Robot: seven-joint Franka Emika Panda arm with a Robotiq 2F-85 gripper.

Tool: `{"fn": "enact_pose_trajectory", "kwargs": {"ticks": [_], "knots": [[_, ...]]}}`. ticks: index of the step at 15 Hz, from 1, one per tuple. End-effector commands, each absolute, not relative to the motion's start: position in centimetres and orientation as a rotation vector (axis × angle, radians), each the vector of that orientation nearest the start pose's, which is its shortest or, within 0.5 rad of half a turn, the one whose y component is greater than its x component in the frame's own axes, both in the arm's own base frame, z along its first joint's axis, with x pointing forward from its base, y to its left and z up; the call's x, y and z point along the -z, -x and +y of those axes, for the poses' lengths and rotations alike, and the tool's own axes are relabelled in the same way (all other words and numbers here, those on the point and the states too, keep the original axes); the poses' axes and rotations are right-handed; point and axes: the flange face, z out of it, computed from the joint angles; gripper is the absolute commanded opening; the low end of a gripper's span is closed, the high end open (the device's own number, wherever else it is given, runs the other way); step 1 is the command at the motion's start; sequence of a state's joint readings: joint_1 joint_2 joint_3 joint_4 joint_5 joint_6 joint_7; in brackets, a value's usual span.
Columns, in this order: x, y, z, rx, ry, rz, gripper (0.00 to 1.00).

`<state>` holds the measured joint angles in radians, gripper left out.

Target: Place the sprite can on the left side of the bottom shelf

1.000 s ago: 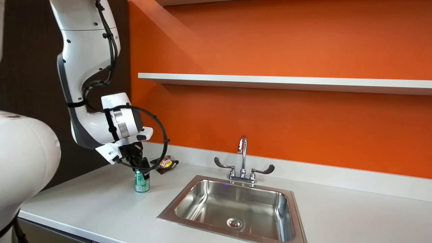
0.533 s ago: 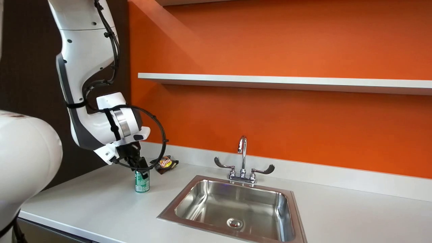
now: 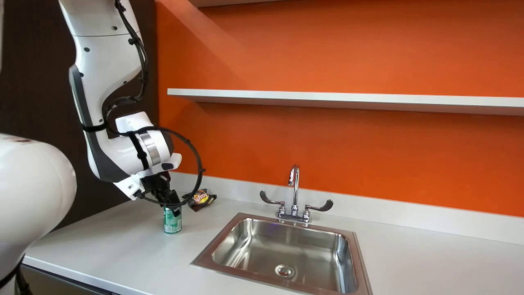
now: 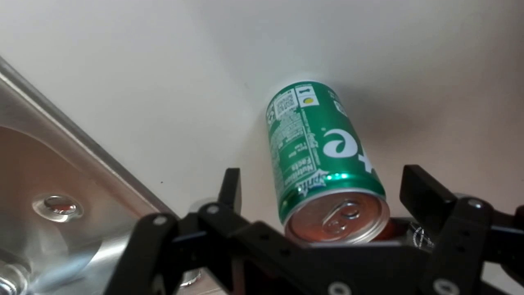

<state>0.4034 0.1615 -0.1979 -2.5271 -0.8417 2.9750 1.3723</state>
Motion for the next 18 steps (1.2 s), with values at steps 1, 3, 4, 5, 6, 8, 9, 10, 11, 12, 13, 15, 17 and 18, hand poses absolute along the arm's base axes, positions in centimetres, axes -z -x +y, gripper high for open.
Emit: {"fn": "enact_pose_trajectory", "kwargs": {"ticks": [1,3,4,5,6,8,9,10,11,12,13,15,17,18], "knots": [[-23.5,-45.4,14.7,0.625,3.063,0.547,1.00],[-23.5,-45.5,14.8,0.632,3.065,0.545,1.00],[-23.4,-45.6,14.9,0.633,3.065,0.546,1.00],[-23.4,-45.6,14.9,0.634,3.066,0.548,1.00],[-23.3,-45.7,15.0,0.635,3.067,0.548,1.00],[-23.2,-45.8,15.1,0.634,3.071,0.546,1.00],[-23.1,-45.9,15.2,0.630,3.071,0.553,0.75],[-23.0,-46.0,15.2,0.632,3.072,0.551,0.74],[-22.9,-46.0,15.2,0.633,3.072,0.550,0.65],[-22.7,-46.1,15.2,0.633,3.074,0.551,0.58],[-22.6,-46.2,15.3,0.631,3.074,0.553,0.50],[-22.5,-46.4,15.2,0.632,3.075,0.557,0.38],[-22.3,-46.6,15.1,0.629,3.077,0.564,0.38],[-22.3,-46.7,15.0,0.631,3.078,0.566,0.38]]}}
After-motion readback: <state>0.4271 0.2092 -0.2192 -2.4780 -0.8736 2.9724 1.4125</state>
